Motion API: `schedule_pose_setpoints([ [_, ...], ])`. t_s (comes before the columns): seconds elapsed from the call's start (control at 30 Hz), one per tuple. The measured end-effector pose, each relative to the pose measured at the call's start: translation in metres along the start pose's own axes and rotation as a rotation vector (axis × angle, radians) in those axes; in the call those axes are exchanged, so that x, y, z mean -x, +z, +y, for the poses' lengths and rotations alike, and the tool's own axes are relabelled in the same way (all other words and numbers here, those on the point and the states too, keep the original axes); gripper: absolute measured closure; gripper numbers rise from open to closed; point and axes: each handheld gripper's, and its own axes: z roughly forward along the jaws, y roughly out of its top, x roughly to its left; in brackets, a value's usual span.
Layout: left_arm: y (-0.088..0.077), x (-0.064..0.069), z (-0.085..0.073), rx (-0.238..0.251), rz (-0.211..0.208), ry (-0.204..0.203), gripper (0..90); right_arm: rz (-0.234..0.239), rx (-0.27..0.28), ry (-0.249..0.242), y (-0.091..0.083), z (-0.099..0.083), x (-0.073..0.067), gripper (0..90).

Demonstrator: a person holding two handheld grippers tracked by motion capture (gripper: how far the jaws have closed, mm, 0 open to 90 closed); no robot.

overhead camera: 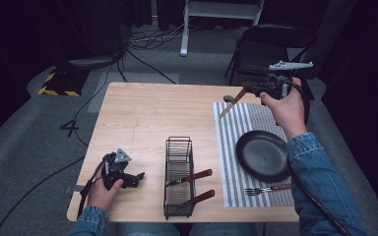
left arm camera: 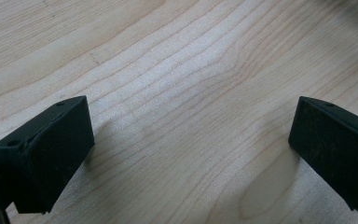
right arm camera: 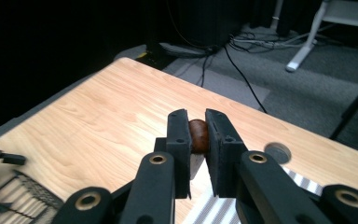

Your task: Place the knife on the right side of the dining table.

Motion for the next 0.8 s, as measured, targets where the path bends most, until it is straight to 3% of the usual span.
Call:
schedule_pose_setpoints([
  [0.4, 0.0, 0.0, 0.0, 0.0, 0.0, 0.0, 0.2, -0.06, -0.065, 0.018, 0.024, -0.027, 0.038, 80.6],
  [0.8, 0.0, 0.0, 0.0, 0.0, 0.0, 0.0, 0.2, -0.075, -0.089, 0.04, 0.032, -0.04, 0.048, 80.5],
])
